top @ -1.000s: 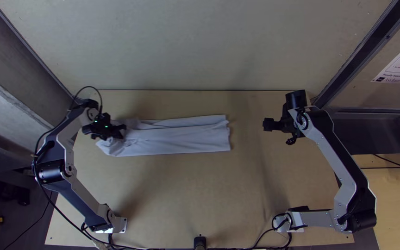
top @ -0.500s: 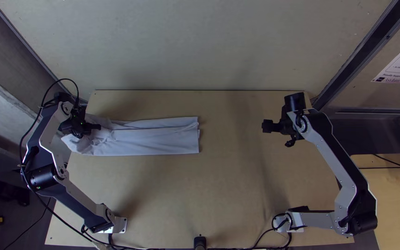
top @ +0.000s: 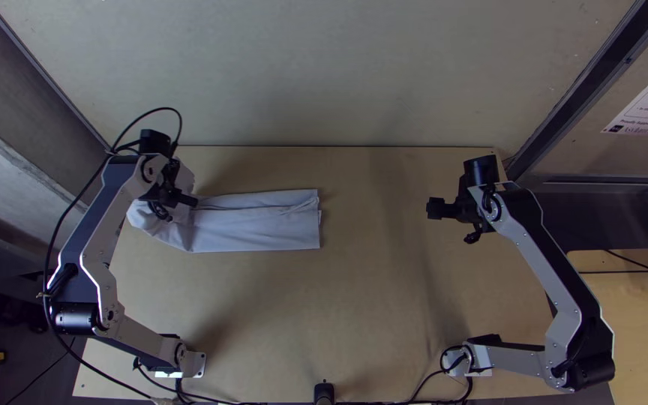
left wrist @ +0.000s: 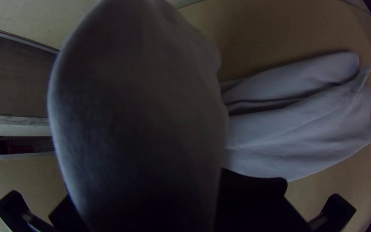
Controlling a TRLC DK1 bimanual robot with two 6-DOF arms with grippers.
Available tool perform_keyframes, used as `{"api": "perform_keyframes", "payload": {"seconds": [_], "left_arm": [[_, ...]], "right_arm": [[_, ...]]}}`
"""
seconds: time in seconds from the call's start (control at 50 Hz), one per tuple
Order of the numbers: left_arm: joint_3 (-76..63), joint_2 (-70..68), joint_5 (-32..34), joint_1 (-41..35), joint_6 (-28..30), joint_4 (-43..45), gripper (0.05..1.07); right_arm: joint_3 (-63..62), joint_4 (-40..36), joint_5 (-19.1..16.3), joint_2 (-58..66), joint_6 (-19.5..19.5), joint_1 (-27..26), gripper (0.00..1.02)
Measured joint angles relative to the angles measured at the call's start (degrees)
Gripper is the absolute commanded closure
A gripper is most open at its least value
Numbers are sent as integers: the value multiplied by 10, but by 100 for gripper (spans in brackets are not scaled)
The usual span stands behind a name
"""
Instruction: Fold the t-shirt
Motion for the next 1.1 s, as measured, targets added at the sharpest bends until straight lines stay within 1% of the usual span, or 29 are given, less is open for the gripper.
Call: {"api": "perform_keyframes", "payload": {"seconds": [0.22,0.5,0.64,0.84,1.1], "left_arm": [[36,12,-11,-81,-54,-45,105],[111,92,-24,-183,-130,-96,105],[151,144,-26,-214,-163,-126,105],[199,207,-26,-249,-199,-141,105],[255,256,-24,-303,-227,-152,105]], "right_arm": [[-23,5,0,-2,0,-10,3],[-41,17,0,-10,0,-18,3],[-47,19,0,-20,0,-27,3],[-70,27,0,-29,0,-42,3],[-89,40,0,-30,0,-47,3]]}}
